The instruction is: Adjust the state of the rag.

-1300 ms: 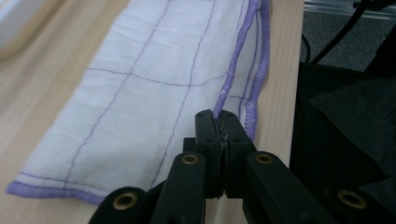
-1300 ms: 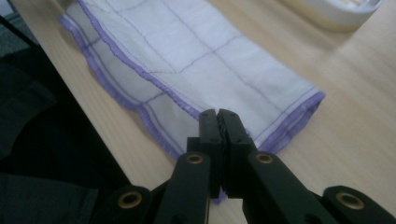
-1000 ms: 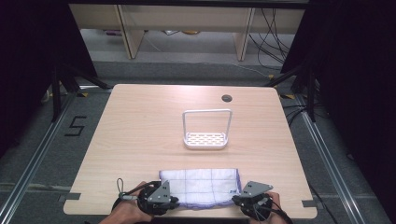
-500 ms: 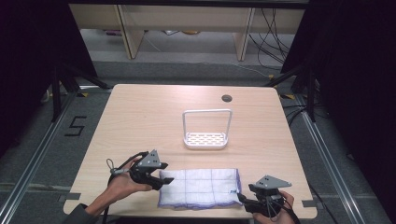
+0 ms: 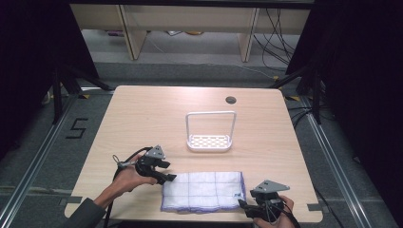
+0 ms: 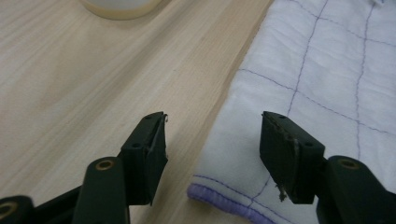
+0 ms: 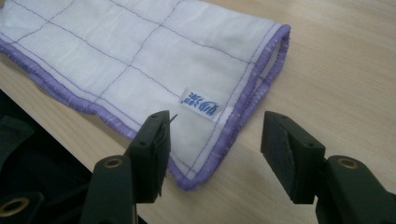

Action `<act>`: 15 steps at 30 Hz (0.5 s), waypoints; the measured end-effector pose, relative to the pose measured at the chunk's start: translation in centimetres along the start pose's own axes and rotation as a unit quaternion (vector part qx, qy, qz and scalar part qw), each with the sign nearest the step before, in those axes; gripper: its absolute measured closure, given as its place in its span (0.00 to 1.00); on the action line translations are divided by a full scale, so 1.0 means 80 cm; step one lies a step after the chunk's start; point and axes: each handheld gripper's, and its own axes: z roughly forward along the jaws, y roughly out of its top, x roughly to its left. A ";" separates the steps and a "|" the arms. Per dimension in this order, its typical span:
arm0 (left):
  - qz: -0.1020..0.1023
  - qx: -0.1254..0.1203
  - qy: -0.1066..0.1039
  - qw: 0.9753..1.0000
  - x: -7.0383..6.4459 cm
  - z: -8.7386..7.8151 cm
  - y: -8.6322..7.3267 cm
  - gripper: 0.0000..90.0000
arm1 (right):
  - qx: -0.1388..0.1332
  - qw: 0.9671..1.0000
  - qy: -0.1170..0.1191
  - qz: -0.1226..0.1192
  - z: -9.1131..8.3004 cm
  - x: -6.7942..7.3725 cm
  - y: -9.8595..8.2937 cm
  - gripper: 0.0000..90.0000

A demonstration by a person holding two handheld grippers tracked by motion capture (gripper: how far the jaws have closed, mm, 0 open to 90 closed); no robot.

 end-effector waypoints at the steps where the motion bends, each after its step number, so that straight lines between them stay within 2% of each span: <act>1: 0.001 0.002 -0.002 1.000 0.000 0.001 0.000 0.47 | 0.006 1.000 0.001 -0.002 0.001 0.000 0.001 0.49; 3: 0.003 0.006 -0.005 1.000 -0.001 0.003 -0.001 0.49 | -0.004 1.000 0.000 -0.011 0.004 0.000 0.001 0.49; 7: 0.015 0.020 -0.018 1.000 -0.006 0.009 -0.008 0.62 | 0.019 1.000 -0.005 -0.018 0.014 -0.001 -0.001 0.52; 10: 0.019 0.019 -0.017 0.999 -0.009 0.009 -0.011 0.69 | 0.030 0.999 -0.007 -0.021 0.018 -0.001 0.000 0.53; 12: 0.020 0.018 -0.021 0.999 -0.014 0.007 -0.014 0.77 | 0.035 0.999 -0.011 -0.034 0.023 -0.001 0.002 0.59; 13: 0.025 0.020 -0.019 0.999 -0.018 0.004 -0.019 0.81 | 0.032 0.999 -0.010 -0.028 0.025 0.000 0.003 0.63; 14: 0.025 0.020 -0.019 0.999 -0.018 0.004 -0.019 0.83 | 0.032 0.999 -0.010 -0.028 0.025 0.000 0.003 0.63; 15: 0.024 0.015 -0.018 0.999 -0.023 0.002 -0.024 0.85 | 0.041 0.998 -0.002 -0.043 0.027 -0.002 0.008 0.71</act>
